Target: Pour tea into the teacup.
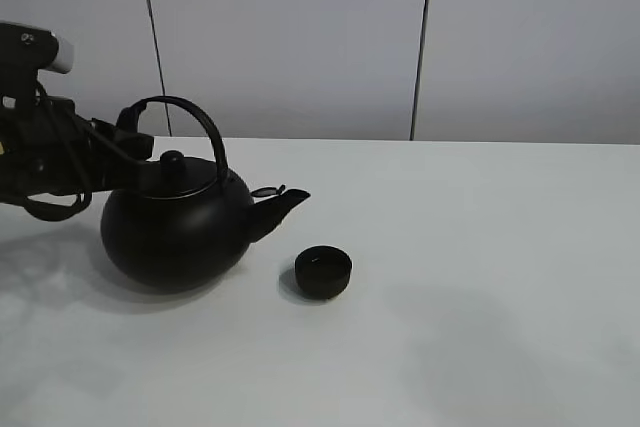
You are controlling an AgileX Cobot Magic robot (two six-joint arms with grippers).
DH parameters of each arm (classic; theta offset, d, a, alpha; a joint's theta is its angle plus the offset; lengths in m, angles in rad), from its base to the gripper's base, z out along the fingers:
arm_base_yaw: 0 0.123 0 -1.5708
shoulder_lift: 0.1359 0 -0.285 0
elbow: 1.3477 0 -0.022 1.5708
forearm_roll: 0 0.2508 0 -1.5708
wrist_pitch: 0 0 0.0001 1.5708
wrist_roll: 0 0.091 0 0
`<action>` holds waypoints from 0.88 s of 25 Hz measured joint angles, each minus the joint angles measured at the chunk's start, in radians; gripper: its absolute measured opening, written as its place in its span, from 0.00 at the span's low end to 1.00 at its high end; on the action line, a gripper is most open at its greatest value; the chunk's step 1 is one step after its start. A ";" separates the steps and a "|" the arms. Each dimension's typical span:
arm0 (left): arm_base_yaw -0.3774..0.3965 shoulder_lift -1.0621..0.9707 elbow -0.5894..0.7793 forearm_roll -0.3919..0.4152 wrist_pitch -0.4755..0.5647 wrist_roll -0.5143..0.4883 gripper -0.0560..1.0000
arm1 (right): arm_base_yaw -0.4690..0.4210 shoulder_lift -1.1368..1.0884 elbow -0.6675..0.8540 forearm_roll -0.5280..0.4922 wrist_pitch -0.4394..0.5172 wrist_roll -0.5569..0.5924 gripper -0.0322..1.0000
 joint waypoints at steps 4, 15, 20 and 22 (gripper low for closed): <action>0.000 0.000 0.002 -0.032 -0.023 0.006 0.16 | 0.000 0.000 0.000 0.000 0.000 0.000 0.70; 0.013 0.000 0.083 -0.127 -0.060 0.081 0.16 | 0.000 0.000 0.000 0.000 0.000 0.000 0.70; 0.013 0.000 0.091 -0.110 -0.072 0.081 0.16 | 0.000 0.000 0.000 0.000 0.000 0.000 0.70; 0.013 0.000 0.094 -0.110 -0.077 0.081 0.16 | 0.000 0.000 0.000 0.000 0.000 0.000 0.70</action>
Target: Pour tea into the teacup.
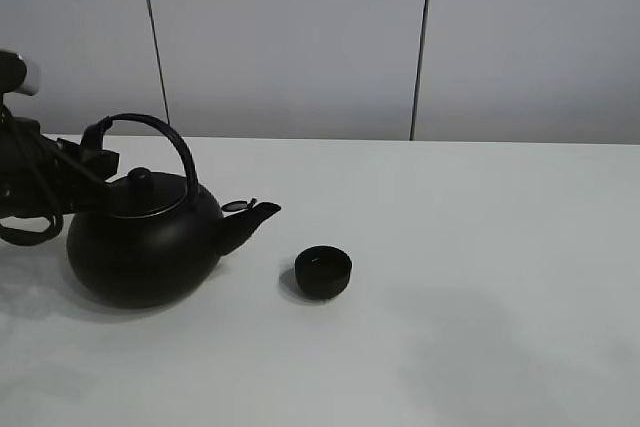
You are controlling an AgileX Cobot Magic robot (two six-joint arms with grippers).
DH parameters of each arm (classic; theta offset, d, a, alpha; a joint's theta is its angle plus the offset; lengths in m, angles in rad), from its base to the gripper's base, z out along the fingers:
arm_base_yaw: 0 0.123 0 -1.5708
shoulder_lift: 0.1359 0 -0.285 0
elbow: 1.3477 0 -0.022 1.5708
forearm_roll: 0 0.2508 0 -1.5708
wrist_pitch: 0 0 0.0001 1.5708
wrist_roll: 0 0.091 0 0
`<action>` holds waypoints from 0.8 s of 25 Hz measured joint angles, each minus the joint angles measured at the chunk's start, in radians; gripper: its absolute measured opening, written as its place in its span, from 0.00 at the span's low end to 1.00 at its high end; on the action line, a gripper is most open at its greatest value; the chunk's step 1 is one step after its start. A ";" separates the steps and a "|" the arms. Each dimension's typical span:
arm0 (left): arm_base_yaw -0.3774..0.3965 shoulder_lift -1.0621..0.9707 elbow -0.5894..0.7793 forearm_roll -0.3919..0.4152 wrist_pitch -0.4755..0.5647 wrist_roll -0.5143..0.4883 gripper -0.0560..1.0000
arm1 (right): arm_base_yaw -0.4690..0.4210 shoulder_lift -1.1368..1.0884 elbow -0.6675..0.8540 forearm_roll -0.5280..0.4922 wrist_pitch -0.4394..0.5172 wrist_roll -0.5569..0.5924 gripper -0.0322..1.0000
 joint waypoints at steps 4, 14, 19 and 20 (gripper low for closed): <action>0.000 -0.009 0.000 0.003 -0.055 -0.015 0.28 | 0.000 0.000 0.000 0.000 0.000 0.000 0.70; 0.000 -0.023 0.034 0.024 -0.131 -0.024 0.53 | 0.000 0.000 0.000 0.000 0.000 0.000 0.70; 0.000 -0.025 0.078 0.057 -0.139 -0.025 0.53 | 0.000 0.000 0.000 0.000 0.000 0.000 0.70; 0.000 -0.025 0.088 0.058 -0.139 -0.025 0.53 | 0.000 0.000 0.000 0.000 0.000 0.000 0.70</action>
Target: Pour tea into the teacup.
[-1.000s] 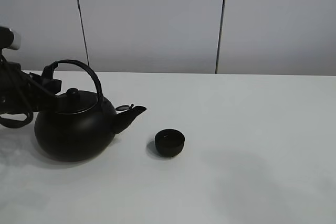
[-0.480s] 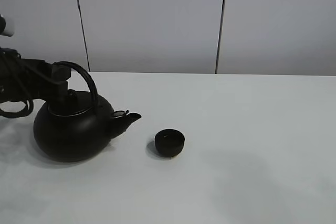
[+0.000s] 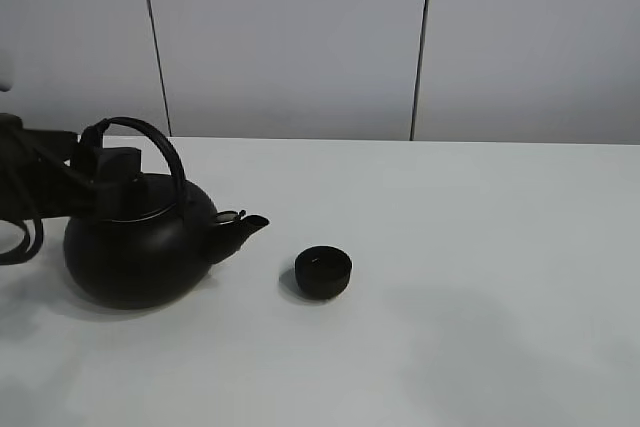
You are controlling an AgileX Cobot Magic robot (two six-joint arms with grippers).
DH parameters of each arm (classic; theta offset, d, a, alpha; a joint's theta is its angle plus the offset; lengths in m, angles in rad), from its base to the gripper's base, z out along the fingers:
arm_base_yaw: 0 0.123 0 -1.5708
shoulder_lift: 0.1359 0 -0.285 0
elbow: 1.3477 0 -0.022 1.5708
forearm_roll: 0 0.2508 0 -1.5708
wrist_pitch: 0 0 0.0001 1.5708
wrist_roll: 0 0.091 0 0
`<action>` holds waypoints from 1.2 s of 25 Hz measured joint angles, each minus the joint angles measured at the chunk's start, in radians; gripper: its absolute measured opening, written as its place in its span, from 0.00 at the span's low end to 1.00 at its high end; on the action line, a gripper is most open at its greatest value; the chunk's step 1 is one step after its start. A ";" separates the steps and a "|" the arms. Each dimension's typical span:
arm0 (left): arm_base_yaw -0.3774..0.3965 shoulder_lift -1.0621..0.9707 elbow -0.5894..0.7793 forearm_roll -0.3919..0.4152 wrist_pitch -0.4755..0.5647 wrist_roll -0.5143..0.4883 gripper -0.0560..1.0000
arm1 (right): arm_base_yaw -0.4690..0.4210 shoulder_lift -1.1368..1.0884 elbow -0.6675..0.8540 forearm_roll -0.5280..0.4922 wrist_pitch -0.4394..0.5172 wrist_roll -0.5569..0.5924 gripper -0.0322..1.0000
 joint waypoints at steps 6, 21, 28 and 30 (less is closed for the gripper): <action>0.000 -0.002 0.058 0.001 -0.001 -0.001 0.53 | 0.000 0.000 0.000 0.000 0.000 0.000 0.70; -0.001 -0.453 -0.094 0.039 0.708 -0.010 0.62 | 0.000 0.000 0.000 0.000 0.000 0.000 0.70; 0.042 -0.528 -0.523 0.049 1.310 -0.086 0.71 | 0.000 0.000 0.000 0.000 0.000 0.000 0.70; 0.116 -0.528 -0.606 0.049 1.373 -0.082 0.71 | 0.000 0.000 0.000 0.000 0.000 0.000 0.70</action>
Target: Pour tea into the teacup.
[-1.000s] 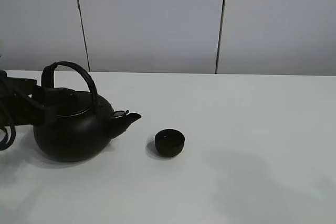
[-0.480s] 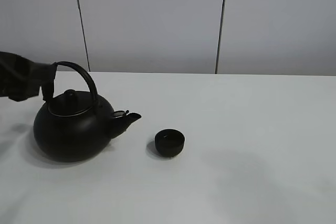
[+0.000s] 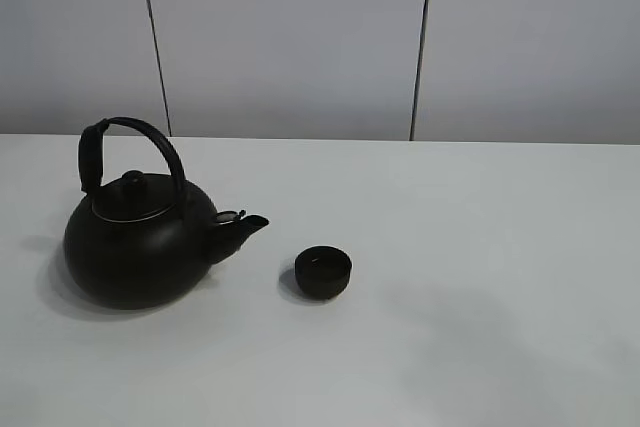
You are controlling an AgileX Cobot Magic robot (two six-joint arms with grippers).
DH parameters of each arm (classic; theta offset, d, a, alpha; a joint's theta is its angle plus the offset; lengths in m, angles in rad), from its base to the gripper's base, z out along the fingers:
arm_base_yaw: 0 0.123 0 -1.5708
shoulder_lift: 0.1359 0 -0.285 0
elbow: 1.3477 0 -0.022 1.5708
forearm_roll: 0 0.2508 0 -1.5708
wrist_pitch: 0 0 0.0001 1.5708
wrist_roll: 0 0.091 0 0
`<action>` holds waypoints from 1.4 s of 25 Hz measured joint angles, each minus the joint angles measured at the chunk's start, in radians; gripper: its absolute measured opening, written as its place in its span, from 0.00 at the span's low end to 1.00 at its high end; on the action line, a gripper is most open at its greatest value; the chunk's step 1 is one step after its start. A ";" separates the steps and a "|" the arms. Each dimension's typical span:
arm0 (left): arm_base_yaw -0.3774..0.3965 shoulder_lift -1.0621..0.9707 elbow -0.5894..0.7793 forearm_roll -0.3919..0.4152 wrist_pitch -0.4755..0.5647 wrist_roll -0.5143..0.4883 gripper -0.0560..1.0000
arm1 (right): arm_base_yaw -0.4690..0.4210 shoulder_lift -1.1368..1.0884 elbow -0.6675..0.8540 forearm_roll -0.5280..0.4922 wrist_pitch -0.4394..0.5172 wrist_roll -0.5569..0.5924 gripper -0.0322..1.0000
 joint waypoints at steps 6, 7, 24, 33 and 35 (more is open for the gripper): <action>0.323 -0.011 -0.112 -0.016 0.102 0.006 0.71 | 0.000 0.000 0.000 0.000 -0.001 0.000 0.70; 0.367 -0.019 -0.112 -0.027 0.115 0.006 0.71 | 0.000 0.000 0.000 0.000 -0.001 0.000 0.70; 0.379 -0.601 0.060 -0.260 0.381 0.189 0.71 | 0.000 0.000 0.000 0.000 -0.001 0.000 0.70; 0.374 -1.072 0.317 -0.290 0.622 0.289 0.71 | 0.000 0.000 0.000 0.000 -0.001 0.000 0.70; 0.374 -1.158 0.364 -0.290 0.682 0.264 0.71 | 0.000 0.000 0.000 0.000 -0.001 0.000 0.70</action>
